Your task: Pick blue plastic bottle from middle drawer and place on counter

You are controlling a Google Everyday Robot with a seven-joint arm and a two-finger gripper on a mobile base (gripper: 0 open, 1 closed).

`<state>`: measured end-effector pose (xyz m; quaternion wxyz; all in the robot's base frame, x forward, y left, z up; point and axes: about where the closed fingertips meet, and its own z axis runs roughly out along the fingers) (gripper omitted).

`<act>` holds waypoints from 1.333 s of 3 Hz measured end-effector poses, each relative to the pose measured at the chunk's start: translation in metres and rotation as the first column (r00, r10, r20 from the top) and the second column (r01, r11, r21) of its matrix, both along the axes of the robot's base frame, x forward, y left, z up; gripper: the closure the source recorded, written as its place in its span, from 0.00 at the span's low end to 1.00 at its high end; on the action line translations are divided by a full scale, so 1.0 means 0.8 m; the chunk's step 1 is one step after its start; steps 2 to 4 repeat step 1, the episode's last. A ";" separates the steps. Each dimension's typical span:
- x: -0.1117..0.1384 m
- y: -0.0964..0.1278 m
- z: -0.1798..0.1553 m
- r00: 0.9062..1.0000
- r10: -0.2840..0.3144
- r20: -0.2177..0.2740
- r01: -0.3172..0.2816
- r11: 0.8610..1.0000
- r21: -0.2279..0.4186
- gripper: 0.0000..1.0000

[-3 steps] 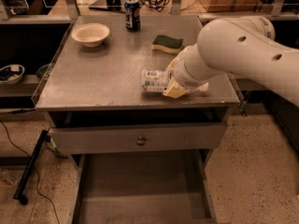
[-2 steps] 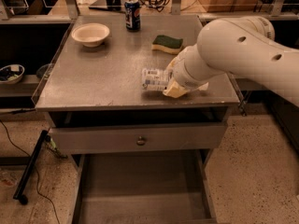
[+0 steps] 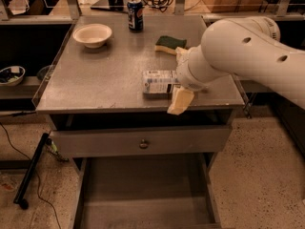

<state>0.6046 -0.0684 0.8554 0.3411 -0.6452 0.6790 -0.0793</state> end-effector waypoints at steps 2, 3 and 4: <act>0.000 0.000 0.000 1.000 0.000 0.000 0.000 1.000 0.000 0.00; 0.000 0.000 0.000 1.000 0.000 0.000 0.000 1.000 0.000 0.00; 0.000 0.000 0.000 1.000 0.000 0.000 0.000 1.000 0.000 0.00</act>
Offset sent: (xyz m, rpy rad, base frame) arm 0.0000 0.0000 0.0000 0.0000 0.0000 0.0000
